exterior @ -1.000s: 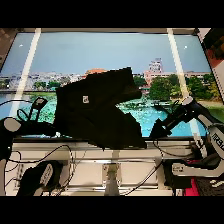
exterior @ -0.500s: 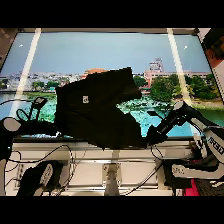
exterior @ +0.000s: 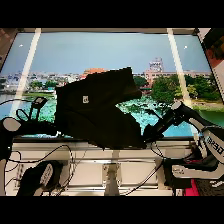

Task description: Fold the clothes and pants, and hang the long-sleeved shirts on hangers.

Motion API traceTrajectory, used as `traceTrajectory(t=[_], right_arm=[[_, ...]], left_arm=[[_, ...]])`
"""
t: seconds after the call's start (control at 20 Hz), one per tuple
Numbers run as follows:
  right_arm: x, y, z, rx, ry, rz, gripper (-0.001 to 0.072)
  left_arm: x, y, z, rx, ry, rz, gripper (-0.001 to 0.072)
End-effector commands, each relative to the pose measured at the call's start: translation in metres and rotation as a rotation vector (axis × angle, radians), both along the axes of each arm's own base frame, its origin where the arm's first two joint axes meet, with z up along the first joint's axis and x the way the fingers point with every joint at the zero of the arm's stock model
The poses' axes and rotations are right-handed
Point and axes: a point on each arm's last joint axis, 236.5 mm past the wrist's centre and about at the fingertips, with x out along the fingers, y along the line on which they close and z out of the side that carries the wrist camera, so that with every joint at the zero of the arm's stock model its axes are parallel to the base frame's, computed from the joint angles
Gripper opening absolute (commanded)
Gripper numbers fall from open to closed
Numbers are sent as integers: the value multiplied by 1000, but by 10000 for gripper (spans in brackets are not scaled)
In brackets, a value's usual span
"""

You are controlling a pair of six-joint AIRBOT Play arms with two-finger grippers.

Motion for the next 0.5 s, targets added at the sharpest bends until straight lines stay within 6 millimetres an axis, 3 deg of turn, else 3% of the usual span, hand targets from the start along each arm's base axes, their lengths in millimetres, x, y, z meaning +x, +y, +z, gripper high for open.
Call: traceTrajectory(t=[0.0, 0.15, 0.2, 0.25, 0.3, 0.45], right_arm=[[-7, 11, 14, 69, 60, -19, 399], [-24, 11, 19, 86, 130, -12, 396], [-26, 13, 19, 93, 139, -19, 338], [-26, 15, 22, 105, 146, -25, 214], [-24, 18, 24, 120, 144, -40, 15], [-6, 37, 48, 268, 113, -98, 6]], left_arm=[[0, 0, 0, 0, -1, 0, 10], [0, 0, 0, 0, -2, 0, 9], [0, 0, 0, 0, -2, 0, 10], [0, 0, 0, 0, -2, 0, 10], [0, 0, 0, 1, -2, 0, 9], [3, -1, 1, -4, -10, 4, 9]])
